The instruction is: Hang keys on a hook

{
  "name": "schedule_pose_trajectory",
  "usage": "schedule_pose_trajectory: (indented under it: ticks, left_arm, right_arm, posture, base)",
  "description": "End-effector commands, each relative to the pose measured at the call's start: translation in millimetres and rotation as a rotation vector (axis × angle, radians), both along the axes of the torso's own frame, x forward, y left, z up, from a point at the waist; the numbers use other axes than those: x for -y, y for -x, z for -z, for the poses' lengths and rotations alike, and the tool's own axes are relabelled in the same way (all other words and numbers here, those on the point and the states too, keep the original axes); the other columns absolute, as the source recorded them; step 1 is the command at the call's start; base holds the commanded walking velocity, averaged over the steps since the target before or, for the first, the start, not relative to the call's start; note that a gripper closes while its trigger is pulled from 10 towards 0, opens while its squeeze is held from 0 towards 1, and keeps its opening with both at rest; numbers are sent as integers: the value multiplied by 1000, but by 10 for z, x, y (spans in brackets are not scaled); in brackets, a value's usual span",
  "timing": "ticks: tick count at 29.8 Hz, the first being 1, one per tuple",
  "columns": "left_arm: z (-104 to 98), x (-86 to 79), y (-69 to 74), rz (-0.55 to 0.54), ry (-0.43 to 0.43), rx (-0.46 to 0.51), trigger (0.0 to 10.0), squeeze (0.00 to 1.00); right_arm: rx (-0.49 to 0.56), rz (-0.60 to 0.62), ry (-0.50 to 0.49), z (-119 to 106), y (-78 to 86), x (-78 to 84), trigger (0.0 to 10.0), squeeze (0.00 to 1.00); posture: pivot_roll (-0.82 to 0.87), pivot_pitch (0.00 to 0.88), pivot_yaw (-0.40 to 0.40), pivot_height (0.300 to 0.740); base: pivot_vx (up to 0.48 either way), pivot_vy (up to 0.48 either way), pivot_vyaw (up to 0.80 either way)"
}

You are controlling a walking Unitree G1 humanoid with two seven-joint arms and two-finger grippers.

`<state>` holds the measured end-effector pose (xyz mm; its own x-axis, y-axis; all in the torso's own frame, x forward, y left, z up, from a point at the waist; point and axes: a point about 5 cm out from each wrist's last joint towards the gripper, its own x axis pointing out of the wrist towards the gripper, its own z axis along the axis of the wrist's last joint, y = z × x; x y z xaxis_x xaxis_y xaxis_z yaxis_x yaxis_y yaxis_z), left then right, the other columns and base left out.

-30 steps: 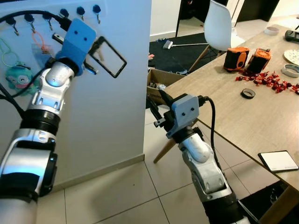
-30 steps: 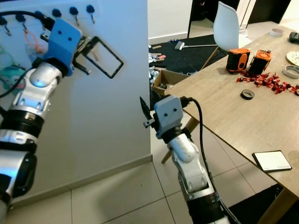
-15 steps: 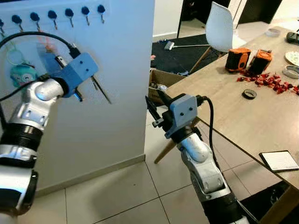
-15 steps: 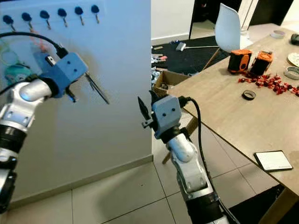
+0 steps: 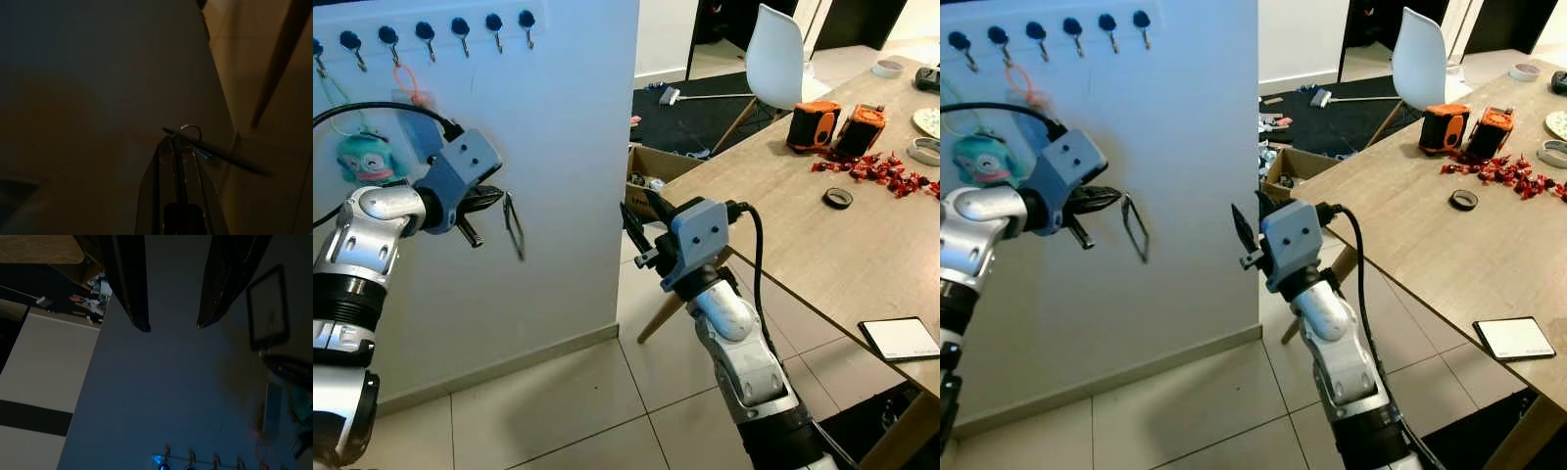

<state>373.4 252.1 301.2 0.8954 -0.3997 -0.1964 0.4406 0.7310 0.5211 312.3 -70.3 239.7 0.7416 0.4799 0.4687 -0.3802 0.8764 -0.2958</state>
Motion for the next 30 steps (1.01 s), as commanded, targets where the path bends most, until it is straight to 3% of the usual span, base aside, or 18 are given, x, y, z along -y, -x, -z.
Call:
schedule_pose_trajectory:
  ticks: [1, 2, 4, 7, 9, 14, 19, 30]
  left_arm:
    - [-177, -14, -33, -49, 187, 20, 10000, 0]
    - [-244, -6, -62, -84, 282, 24, 10000, 0]
    - [-244, -6, -62, -84, 282, 24, 10000, 0]
    - [-478, -60, -144, -239, 550, 60, 10000, 0]
    - [-554, -68, -155, -281, 596, 81, 10000, 0]
    - [-749, -11, -144, -322, 633, 148, 10000, 0]
    - [-967, -21, -135, -434, 678, 293, 10000, 0]
    - [-1180, 255, -112, -335, 630, 370, 10000, 0]
  right_arm:
    - [-10, -15, -4, 38, 3, -28, 10000, 0]
    - [-10, -16, -4, 37, -1, -31, 10000, 0]
    - [-10, -16, -4, 37, -1, -31, 10000, 0]
    - [-9, -13, -7, 33, -2, -30, 10000, 0]
    - [-8, -12, -7, 33, -1, -25, 10000, 0]
    - [-9, -6, -6, 35, 0, -10, 10000, 0]
    - [-8, -8, -6, 33, -3, -17, 10000, 0]
    - [-6, -7, -6, 27, -10, -20, 10000, 0]
  posture:
    - [57, 231, 48, 740]
    - [58, 230, 49, 740]
    - [58, 230, 49, 740]
    - [55, 230, 50, 740]
    - [53, 229, 51, 740]
    - [49, 228, 51, 740]
    - [49, 227, 46, 740]
    - [45, 223, 46, 740]
  base:
    - [0, 0, 0]
    - [0, 0, 0]
    - [0, 0, 0]
    - [0, 0, 0]
    - [0, 0, 0]
    - [0, 0, 0]
    - [0, 0, 0]
    - [0, 0, 0]
